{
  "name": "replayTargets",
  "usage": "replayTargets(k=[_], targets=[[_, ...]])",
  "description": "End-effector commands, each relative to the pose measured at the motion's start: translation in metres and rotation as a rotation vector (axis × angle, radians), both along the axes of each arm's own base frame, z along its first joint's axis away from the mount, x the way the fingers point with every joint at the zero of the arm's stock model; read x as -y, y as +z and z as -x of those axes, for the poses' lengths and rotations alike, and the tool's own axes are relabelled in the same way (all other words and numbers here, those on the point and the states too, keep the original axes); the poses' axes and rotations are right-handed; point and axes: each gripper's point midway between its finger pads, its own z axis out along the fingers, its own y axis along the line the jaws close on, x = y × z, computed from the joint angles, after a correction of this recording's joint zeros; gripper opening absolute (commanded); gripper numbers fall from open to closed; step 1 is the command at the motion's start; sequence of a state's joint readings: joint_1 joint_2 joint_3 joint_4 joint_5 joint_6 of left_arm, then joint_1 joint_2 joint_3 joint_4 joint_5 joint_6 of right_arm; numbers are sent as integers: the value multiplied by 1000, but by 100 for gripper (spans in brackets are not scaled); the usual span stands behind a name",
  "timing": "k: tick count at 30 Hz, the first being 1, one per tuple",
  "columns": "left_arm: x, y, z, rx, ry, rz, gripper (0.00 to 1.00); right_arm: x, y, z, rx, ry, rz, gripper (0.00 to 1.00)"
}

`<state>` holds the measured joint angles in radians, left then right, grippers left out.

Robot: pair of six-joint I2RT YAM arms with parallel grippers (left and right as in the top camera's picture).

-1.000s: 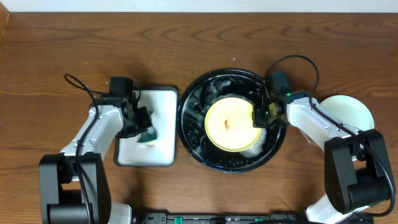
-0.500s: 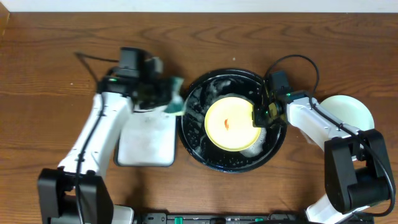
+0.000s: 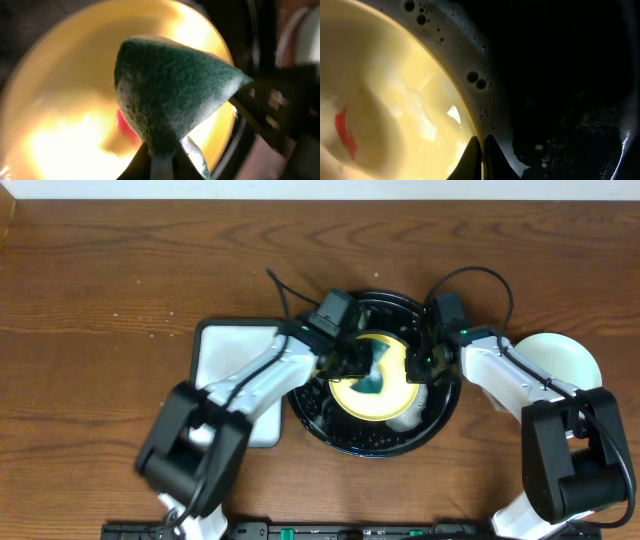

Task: Clean dirty plates on tray and stack at the side
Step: 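Move the sponge onto the yellow plate and scrub it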

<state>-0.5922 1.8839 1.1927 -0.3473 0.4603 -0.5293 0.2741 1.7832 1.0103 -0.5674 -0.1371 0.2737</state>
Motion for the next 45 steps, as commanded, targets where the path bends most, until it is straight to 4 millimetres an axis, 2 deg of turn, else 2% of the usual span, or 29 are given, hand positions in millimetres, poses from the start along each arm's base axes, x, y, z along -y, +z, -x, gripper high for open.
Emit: replayTargets(k=[1, 4, 6, 10, 14, 19, 22, 24, 27, 30, 34, 40, 42, 45], targets=[[9, -20, -1, -58, 73, -6, 8, 8, 0, 0, 11, -5, 35, 1], [11, -39, 6, -91, 61, -33, 8, 8, 0, 0, 10, -4, 35, 1], [2, -52, 11, -118, 68, -89, 8, 8, 0, 1, 8, -4, 36, 1], [-55, -68, -4, -17, 183, -387, 8, 8, 0, 3, 2, -4, 37, 1], [-91, -57, -26, 127, 209, -602, 7, 9, 0, 3, 1, -4, 38, 1], [-104, -42, -41, 226, 193, -716, 8, 9, 0, 3, 0, -4, 38, 1], [-96, -44, -39, 218, 182, -687, 8, 9, 0, 3, 0, -4, 38, 1], [-84, -49, -32, 173, 188, -623, 8, 9, 0, 3, 0, -4, 38, 1], [-45, -59, -17, 53, 180, -427, 8, 9, 0, 3, 0, -4, 38, 1], [-2, -59, -2, -71, 170, -223, 8, 9, -1, 4, -4, -4, 39, 1], [34, -53, 18, -160, 135, -89, 8, 9, -1, 5, -7, -3, 40, 1], [48, -51, 47, -241, 76, -70, 8, 9, -1, 5, -7, -3, 40, 1], [36, -56, 55, -279, 81, -119, 8, 9, -1, 5, -7, -3, 40, 1], [10, -63, 52, -275, 106, -213, 8, 9, -1, 5, -7, -3, 40, 1]])
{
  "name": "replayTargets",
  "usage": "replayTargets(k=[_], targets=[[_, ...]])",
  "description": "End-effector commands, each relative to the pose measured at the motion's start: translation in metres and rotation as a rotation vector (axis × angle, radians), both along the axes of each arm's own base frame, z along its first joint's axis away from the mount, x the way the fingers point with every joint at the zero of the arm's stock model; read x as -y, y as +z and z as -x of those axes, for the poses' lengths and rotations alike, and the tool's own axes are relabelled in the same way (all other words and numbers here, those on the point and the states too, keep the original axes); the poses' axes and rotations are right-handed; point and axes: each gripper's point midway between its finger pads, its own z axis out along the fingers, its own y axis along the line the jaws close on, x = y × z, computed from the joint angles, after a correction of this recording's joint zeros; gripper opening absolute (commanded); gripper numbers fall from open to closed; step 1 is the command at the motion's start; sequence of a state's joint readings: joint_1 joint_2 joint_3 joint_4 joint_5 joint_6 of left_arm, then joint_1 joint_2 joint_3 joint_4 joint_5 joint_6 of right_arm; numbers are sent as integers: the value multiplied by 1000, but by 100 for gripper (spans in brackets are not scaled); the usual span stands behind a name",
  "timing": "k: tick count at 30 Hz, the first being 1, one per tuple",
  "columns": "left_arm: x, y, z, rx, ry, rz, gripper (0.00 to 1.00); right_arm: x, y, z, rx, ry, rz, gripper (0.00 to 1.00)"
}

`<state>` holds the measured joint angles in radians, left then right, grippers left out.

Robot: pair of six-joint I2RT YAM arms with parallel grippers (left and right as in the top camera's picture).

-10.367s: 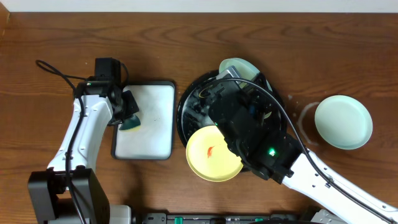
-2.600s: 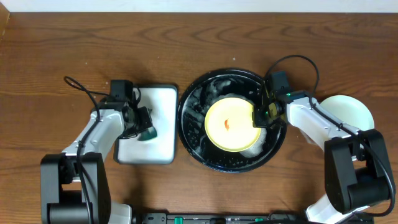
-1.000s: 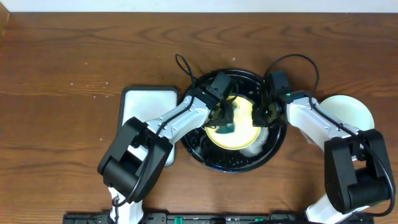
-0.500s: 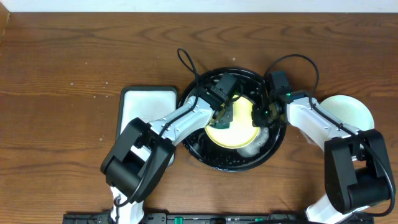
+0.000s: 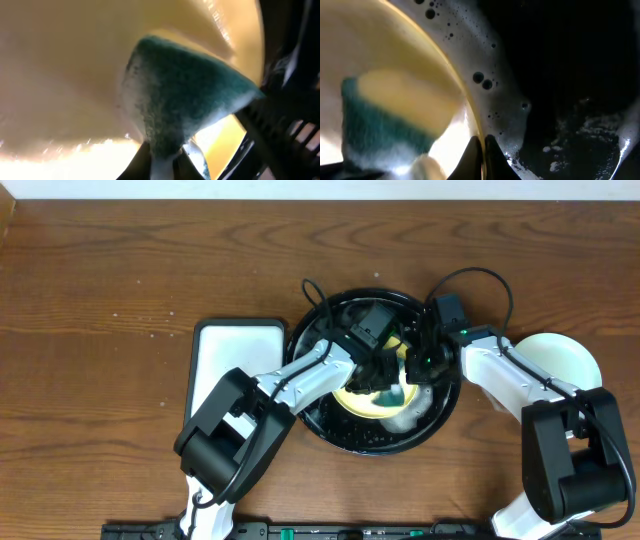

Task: Clean dirty plates on tray and stack at the side
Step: 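Move the sponge onto the yellow plate and scrub it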

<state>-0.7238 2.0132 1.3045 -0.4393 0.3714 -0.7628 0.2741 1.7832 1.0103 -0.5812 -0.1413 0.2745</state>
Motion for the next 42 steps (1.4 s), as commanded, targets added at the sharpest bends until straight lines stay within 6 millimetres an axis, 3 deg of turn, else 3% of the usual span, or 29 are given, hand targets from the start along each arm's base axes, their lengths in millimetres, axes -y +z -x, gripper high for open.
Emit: replayTargets(k=[1, 9, 12, 17, 26, 33, 37, 42], targets=[[-36, -34, 22, -127, 21, -131, 8, 9, 0, 1, 7, -3, 40, 1], [-136, -43, -19, -16, 169, -474, 8, 9, 0, 1, 8, -3, 40, 1], [-147, -40, -37, 68, 145, -517, 8, 9, 0, 1, 8, -3, 40, 1], [-122, -35, -66, 230, 21, -450, 8, 9, 0, 1, 8, -3, 41, 1], [-74, -20, -92, 429, -80, -337, 8, 9, 0, 1, 8, -3, 41, 1], [-44, -17, -80, 492, -264, -305, 8, 9, 0, 1, 8, -3, 41, 1], [-11, -17, -52, 414, -346, -135, 8, 9, 0, 1, 7, -3, 41, 1], [6, -14, -34, 231, -156, 10, 8, 9, 0, 1, 7, -3, 41, 1]])
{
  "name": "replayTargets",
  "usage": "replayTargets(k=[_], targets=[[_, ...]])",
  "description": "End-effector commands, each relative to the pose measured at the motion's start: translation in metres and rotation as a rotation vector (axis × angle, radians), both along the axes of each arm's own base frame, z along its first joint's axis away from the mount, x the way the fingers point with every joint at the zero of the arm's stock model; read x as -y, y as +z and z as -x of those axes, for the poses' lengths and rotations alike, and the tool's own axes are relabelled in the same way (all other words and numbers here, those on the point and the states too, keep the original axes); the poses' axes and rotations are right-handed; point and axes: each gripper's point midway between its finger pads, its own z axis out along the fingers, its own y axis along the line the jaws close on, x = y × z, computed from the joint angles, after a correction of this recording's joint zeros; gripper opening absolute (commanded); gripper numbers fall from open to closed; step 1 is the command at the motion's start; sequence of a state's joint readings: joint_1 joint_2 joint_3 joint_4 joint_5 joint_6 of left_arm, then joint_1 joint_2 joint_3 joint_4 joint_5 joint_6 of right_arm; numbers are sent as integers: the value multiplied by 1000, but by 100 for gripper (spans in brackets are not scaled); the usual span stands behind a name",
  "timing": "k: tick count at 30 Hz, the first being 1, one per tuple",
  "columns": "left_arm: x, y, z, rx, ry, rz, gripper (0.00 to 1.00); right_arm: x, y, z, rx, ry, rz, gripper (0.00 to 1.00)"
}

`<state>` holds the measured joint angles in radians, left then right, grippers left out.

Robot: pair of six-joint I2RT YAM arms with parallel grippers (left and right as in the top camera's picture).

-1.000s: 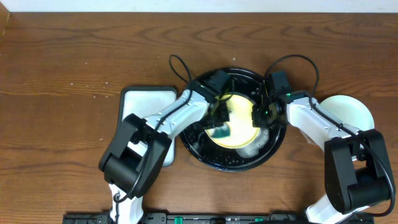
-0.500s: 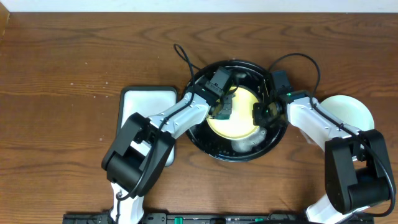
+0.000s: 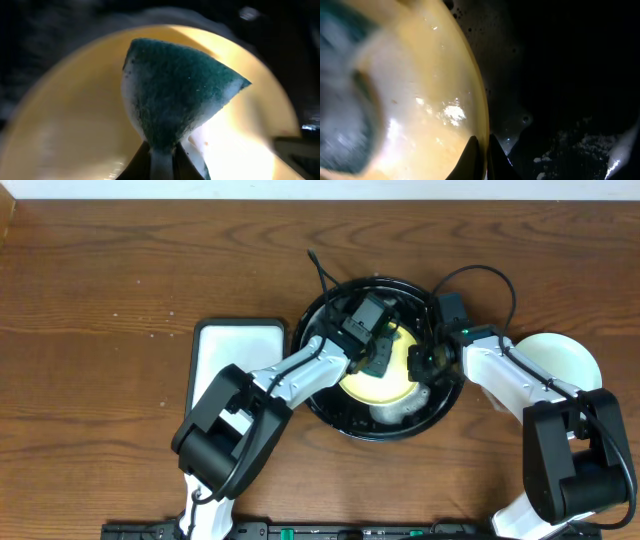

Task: Clean dirty plates on tray and stack at the side
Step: 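Move the sponge onto the yellow plate and scrub it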

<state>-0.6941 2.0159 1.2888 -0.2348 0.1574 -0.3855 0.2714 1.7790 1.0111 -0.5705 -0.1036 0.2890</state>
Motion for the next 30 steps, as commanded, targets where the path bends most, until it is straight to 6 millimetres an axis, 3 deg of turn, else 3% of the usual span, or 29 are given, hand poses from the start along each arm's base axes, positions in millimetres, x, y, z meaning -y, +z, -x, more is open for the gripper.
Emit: replayTargets(k=[1, 5, 8, 13, 17, 23, 26, 30], targets=[[18, -20, 35, -236, 79, 118, 8, 3, -2, 7, -16, 22, 12, 1], [30, -15, 52, -352, 75, 200, 8, 3, -2, 7, -16, 22, 12, 1], [19, -20, 54, -382, 99, 166, 8, 3, -2, 8, -19, 22, 13, 1], [-34, -33, 45, -506, 358, 89, 8, 3, -2, 9, -26, 22, 15, 1], [-76, -35, 22, -550, 518, 98, 8, 3, -2, 9, -23, 22, 14, 1], [-113, -35, -10, -511, 650, 133, 8, 3, -2, 9, -23, 22, 14, 1], [-112, -32, -23, -427, 561, 137, 8, 3, -2, 9, -24, 23, 15, 1], [-105, -25, -21, -396, 489, 132, 8, 4, -2, 10, -26, 40, 20, 1]])
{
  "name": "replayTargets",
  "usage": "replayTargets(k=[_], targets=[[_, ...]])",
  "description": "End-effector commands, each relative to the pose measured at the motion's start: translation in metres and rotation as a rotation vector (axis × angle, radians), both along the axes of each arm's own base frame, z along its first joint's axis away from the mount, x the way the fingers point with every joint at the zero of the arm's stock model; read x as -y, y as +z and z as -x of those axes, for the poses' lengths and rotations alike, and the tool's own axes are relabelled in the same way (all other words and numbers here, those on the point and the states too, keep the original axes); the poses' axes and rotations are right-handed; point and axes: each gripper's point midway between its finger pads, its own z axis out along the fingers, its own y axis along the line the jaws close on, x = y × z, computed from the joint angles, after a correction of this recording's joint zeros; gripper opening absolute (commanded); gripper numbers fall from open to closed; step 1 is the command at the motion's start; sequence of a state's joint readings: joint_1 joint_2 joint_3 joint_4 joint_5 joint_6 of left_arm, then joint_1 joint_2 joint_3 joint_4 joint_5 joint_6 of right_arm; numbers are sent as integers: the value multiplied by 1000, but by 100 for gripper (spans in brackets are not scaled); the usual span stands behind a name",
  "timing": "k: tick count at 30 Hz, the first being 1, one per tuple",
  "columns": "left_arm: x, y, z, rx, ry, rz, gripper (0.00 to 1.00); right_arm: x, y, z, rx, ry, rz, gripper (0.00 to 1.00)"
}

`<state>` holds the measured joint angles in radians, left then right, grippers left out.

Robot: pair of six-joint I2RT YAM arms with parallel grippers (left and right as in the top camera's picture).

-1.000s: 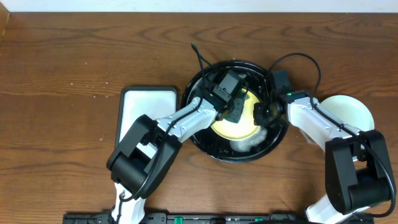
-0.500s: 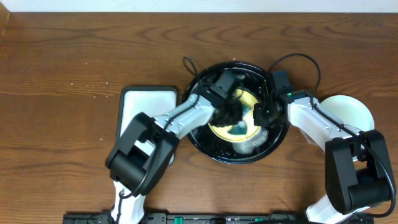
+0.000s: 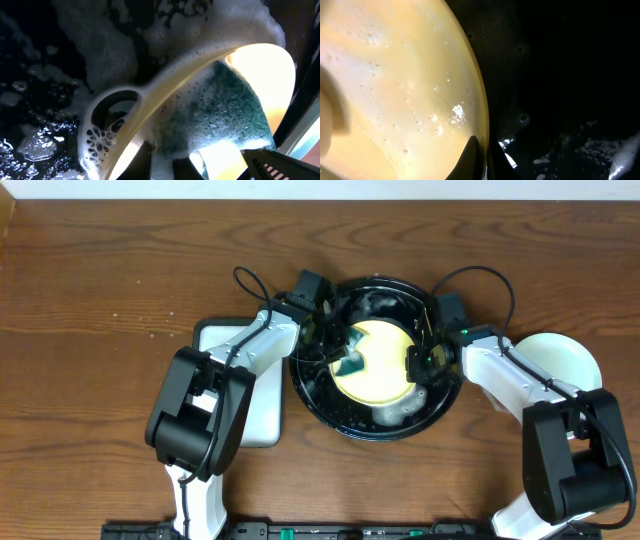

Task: Clean dirty plates on tray and stack at the side
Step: 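Move the sponge onto the yellow plate and scrub it, then return the left gripper with sponge to the white tray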

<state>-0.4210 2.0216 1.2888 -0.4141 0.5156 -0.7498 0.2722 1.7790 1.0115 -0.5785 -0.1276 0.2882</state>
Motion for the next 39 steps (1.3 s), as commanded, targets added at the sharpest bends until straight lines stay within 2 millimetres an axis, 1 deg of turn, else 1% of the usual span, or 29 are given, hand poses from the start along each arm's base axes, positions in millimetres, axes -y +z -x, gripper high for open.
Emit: replayTargets(k=[1, 3, 5, 8, 11, 12, 14, 17, 19, 21, 23, 26, 29, 33, 34, 35, 38, 39], targets=[[-29, -17, -14, 76, 12, -142, 8, 8, -2, 7, -14, 34, 40, 1], [-24, -7, -18, 137, -34, -133, 8, 8, -3, 8, -16, 34, 41, 1], [-20, 9, -25, 199, -57, -118, 8, 8, -3, 8, -15, 34, 41, 1], [-19, 43, -39, 323, -72, -103, 8, 8, -3, 8, -16, 34, 41, 1], [-26, 81, -50, 467, -87, -138, 8, 8, -3, 8, -16, 34, 41, 1], [-29, 97, -52, 519, -97, -153, 8, 8, -3, 8, -16, 34, 41, 1], [-33, 122, -52, 599, -121, -175, 8, 8, -3, 8, -15, 34, 41, 1], [-46, 154, -44, 665, -133, -210, 8, 8, -3, 8, -15, 34, 41, 1], [-60, 164, -35, 663, -129, -249, 8, 8, -2, 8, -15, 34, 41, 1], [-81, 164, -23, 618, -104, -314, 8, 7, -2, 7, -9, 48, 42, 1], [-109, 155, -9, 537, -79, -406, 8, 7, -2, 6, -3, 67, 44, 1], [-150, 132, 11, 391, -52, -539, 8, 7, -2, 4, 10, 98, 47, 1], [-178, 104, 28, 270, -28, -585, 8, 6, -1, 3, 18, 107, 47, 1], [-196, 69, 39, 183, -9, -606, 8, 5, -1, 2, 23, 112, 40, 1], [-199, 61, 42, 169, -7, -609, 9, 4, -1, 1, 26, 112, 40, 1], [-201, 51, 45, 152, -8, -612, 13, 4, -1, 1, 26, 112, 40, 1], [-202, 41, 50, 132, -15, -616, 17, 4, 3, 1, 23, 115, 41, 1], [-202, 41, 50, 132, -15, -616, 25, 4, 6, 0, 21, 115, 42, 1]])
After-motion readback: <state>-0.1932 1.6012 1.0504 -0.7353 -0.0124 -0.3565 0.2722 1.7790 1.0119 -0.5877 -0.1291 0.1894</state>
